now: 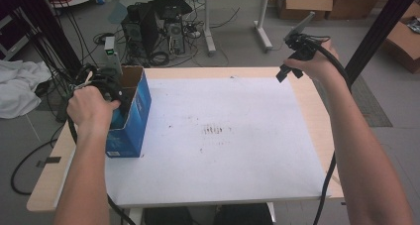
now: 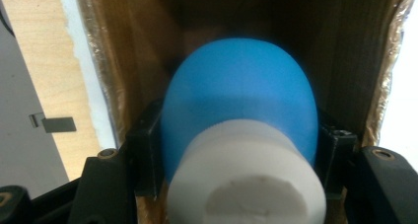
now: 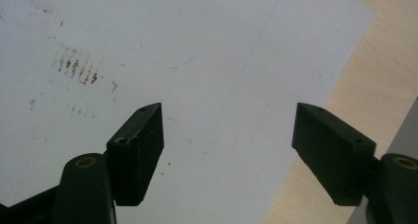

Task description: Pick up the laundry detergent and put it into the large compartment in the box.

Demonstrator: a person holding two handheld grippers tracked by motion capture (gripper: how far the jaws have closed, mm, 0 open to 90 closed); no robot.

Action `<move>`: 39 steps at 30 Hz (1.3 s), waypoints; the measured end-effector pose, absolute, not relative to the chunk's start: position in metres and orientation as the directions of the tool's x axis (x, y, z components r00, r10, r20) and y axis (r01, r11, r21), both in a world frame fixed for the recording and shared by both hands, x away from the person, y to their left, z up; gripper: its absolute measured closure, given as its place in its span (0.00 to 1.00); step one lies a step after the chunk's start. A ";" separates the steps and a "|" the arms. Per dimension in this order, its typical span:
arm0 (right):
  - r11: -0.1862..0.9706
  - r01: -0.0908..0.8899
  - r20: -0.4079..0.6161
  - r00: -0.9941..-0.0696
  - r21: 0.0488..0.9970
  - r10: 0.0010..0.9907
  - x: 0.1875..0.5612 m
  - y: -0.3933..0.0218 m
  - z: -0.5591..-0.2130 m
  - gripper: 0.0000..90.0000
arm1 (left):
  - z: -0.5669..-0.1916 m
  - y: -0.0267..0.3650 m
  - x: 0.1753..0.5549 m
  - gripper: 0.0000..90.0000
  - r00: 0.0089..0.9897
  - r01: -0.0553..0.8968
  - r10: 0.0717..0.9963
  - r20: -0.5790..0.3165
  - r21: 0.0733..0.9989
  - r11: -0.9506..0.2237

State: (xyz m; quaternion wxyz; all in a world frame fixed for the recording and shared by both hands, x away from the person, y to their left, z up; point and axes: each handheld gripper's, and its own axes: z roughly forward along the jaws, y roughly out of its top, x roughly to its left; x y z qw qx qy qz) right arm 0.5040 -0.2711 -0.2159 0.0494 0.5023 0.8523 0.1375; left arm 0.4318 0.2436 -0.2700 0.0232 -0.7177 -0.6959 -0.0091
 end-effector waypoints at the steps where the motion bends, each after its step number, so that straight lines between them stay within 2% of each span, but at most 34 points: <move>1: 0.458 0.843 0.054 -0.491 0.284 0.870 0.504 -0.271 -0.216 0.31 | -0.270 0.244 0.432 0.42 0.031 0.999 0.998 0.045 -0.021 -0.030; 28: 0.456 0.843 0.058 -0.490 0.283 0.870 0.502 -0.274 -0.217 0.31 | -0.278 0.242 0.432 0.41 0.023 0.999 0.999 0.043 -0.037 -0.022; 39: 0.457 0.842 0.057 -0.492 0.286 0.869 0.501 -0.273 -0.216 0.31 | -0.273 0.243 0.429 0.34 0.013 0.999 0.999 0.042 -0.047 -0.011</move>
